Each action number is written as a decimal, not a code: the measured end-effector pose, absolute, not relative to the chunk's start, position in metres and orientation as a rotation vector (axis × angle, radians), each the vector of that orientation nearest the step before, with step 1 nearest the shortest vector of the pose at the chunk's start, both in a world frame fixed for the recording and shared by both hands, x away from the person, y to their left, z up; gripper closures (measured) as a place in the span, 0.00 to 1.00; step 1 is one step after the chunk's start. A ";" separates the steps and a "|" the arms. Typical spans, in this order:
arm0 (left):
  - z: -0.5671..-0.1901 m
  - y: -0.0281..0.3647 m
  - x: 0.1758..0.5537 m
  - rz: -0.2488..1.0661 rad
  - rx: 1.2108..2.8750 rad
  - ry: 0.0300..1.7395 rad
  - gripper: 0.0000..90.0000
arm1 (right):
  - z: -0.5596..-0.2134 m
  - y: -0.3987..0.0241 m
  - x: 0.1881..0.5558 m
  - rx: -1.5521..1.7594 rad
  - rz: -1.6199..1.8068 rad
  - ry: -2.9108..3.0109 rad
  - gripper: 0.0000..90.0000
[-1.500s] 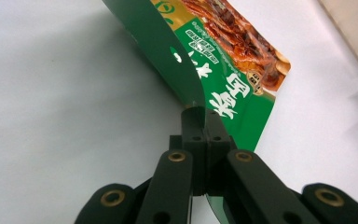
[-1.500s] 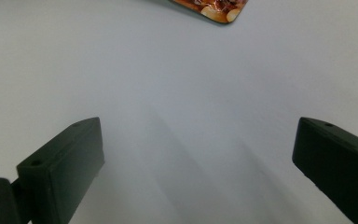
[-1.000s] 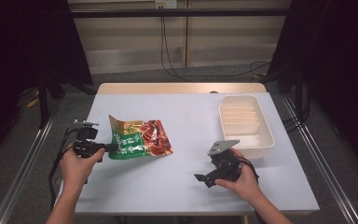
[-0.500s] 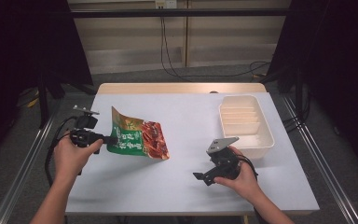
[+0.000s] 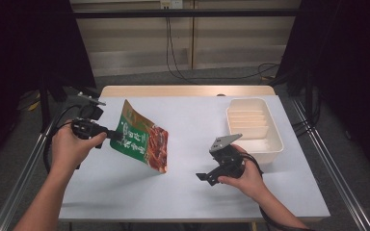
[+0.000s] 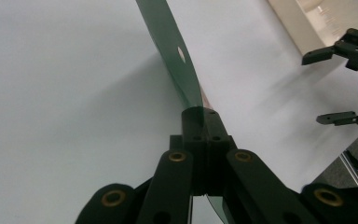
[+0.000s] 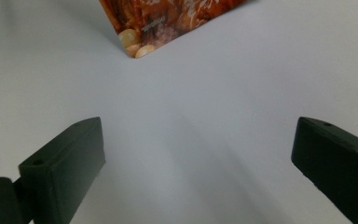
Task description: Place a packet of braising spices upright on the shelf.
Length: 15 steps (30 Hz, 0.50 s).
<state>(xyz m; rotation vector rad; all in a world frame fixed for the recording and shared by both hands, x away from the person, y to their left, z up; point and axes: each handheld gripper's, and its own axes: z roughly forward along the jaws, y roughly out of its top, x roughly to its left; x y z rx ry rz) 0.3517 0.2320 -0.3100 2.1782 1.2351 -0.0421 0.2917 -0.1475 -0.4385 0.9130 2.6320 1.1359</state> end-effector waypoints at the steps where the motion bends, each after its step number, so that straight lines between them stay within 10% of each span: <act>1: -0.307 0.230 0.352 -0.043 2.182 1.226 1.00 | -0.436 -0.145 0.295 0.902 1.147 2.636 0.03; 15: -0.270 0.200 0.353 -0.017 2.313 1.054 1.00 | -0.406 -0.133 0.317 0.850 1.170 2.649 0.03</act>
